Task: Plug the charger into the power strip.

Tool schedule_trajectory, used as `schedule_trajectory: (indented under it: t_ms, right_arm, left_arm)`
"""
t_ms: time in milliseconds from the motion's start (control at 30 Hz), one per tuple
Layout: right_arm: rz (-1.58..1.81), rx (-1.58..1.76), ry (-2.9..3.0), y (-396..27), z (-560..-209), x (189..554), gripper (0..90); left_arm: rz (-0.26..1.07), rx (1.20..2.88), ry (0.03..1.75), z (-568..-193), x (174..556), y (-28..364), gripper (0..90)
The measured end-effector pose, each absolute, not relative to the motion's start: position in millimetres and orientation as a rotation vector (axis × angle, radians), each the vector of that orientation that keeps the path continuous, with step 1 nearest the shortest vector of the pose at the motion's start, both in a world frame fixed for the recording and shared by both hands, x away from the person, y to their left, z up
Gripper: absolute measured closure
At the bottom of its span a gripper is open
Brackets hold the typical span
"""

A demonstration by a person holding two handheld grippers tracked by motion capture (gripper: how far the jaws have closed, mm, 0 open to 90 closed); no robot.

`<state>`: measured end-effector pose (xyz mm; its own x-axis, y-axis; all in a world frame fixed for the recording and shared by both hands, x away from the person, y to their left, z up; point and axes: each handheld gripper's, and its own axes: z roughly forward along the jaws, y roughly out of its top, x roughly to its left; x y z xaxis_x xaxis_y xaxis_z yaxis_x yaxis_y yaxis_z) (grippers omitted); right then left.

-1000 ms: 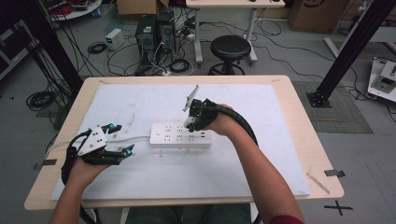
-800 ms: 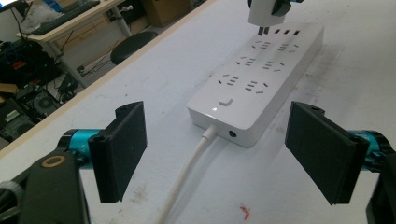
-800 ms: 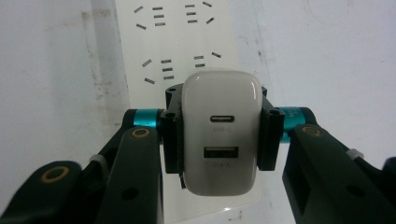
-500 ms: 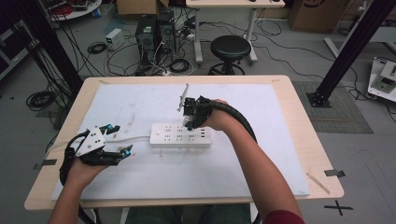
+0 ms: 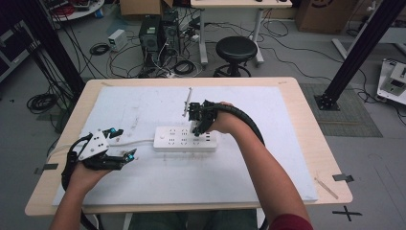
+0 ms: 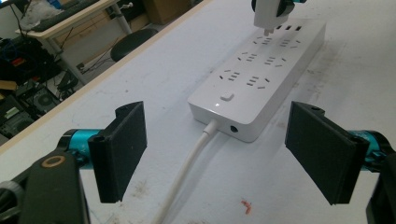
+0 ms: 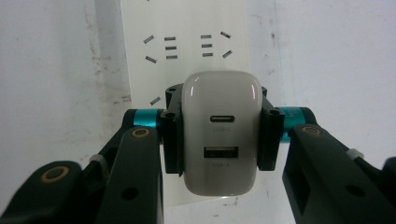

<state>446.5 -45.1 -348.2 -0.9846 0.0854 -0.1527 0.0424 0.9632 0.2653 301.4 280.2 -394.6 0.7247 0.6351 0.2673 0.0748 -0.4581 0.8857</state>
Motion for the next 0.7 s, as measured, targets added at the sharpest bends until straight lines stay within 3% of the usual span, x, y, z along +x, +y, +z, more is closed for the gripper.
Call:
schedule_trajectory:
  t_ms: [700]
  right_arm:
    - [0.317,0.02,2.991,-33.0,-364.1,458.3,63.7]
  left_arm:
    - [0.719,1.959,0.565,-404.8,303.1,282.7,20.7]
